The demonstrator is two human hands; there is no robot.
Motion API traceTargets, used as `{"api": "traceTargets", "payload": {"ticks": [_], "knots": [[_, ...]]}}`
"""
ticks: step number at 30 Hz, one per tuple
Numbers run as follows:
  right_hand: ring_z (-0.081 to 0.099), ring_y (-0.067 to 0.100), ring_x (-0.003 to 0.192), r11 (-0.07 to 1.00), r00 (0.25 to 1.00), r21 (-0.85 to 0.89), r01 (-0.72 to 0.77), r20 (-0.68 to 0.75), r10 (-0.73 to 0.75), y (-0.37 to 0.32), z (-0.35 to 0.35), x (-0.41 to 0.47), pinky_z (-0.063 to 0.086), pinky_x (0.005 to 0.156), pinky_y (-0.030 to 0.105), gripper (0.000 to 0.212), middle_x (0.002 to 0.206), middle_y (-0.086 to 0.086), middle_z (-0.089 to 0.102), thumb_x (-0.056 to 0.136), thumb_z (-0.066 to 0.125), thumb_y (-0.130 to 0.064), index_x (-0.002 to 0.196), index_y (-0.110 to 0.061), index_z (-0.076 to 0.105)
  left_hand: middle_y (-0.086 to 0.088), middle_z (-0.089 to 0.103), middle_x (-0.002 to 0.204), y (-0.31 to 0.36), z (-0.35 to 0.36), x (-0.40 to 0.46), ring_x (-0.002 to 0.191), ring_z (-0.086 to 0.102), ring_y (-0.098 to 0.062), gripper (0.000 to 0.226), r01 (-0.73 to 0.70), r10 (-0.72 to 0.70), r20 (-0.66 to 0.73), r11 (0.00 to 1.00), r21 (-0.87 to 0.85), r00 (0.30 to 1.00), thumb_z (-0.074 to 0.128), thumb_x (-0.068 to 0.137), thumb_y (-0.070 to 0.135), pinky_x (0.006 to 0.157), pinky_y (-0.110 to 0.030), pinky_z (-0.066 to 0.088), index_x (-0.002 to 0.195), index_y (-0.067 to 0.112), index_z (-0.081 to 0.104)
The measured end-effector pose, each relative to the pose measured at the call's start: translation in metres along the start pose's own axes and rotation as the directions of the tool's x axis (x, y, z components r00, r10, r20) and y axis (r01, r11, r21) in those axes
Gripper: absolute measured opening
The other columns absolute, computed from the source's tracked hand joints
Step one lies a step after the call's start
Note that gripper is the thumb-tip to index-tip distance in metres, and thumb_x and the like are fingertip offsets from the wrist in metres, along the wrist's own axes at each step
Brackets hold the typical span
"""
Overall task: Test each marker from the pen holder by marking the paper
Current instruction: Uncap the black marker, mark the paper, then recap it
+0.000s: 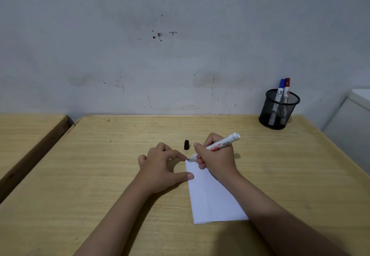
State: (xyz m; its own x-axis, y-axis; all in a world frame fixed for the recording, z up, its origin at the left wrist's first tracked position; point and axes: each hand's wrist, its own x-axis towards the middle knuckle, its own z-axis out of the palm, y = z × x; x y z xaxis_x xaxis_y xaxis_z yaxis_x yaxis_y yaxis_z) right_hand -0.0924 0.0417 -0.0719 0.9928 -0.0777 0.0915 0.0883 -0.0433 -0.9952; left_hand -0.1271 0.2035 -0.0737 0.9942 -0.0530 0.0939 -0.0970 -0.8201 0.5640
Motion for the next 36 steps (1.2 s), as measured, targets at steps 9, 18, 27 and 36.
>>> {"api": "traceTargets", "payload": {"ticks": [9, 18, 27, 36], "knots": [[0.056, 0.015, 0.037, 0.999, 0.999, -0.029, 0.016, 0.05, -0.014, 0.004, 0.002, 0.002, 0.045, 0.042, 0.024, 0.031, 0.046, 0.011, 0.058, 0.076, 0.068, -0.003, 0.058, -0.008, 0.044, 0.014, 0.044, 0.098, 0.0, -0.001, 0.001, 0.101, 0.043, -0.007, 0.048, -0.002, 0.002, -0.013, 1.0, 0.02, 1.0, 0.073, 0.05, 0.069, 0.082, -0.032, 0.02, 0.094, 0.05, 0.064], [0.049, 0.014, 0.032, 0.998, 0.995, -0.03, -0.047, 0.085, 0.049, 0.004, 0.001, 0.005, 0.04, 0.042, 0.024, 0.033, 0.04, 0.004, 0.047, 0.07, 0.06, 0.006, 0.053, -0.011, 0.037, 0.015, 0.044, 0.098, -0.001, 0.0, 0.003, 0.102, 0.043, -0.006, 0.054, 0.011, -0.011, -0.011, 1.0, 0.009, 1.0, 0.07, 0.044, 0.072, 0.082, -0.032, 0.02, 0.093, 0.05, 0.065], [0.056, 0.015, 0.039, 0.964, 0.988, 0.258, -0.072, -0.116, 0.105, 0.003, -0.004, 0.01, 0.049, 0.048, 0.031, 0.034, 0.042, 0.001, 0.059, 0.078, 0.074, -0.014, 0.06, -0.011, 0.045, 0.016, 0.045, 0.102, -0.002, 0.001, 0.003, 0.103, 0.042, -0.004, 0.055, -0.021, 0.021, 0.002, 1.0, 0.009, 1.0, 0.072, 0.049, 0.067, 0.085, -0.031, 0.019, 0.098, 0.047, 0.059], [0.056, 0.014, 0.041, 0.845, 0.958, 0.513, -0.149, -0.137, 0.252, -0.005, -0.009, 0.011, 0.053, 0.051, 0.032, 0.023, 0.049, 0.003, 0.056, 0.086, 0.067, -0.018, 0.073, -0.011, 0.049, 0.013, 0.052, 0.12, 0.015, 0.002, 0.028, 0.097, 0.054, -0.005, 0.045, -0.168, 0.147, -0.137, 0.972, -0.161, 0.98, 0.06, 0.083, 0.022, 0.092, -0.037, 0.048, 0.124, 0.035, 0.05]]}}
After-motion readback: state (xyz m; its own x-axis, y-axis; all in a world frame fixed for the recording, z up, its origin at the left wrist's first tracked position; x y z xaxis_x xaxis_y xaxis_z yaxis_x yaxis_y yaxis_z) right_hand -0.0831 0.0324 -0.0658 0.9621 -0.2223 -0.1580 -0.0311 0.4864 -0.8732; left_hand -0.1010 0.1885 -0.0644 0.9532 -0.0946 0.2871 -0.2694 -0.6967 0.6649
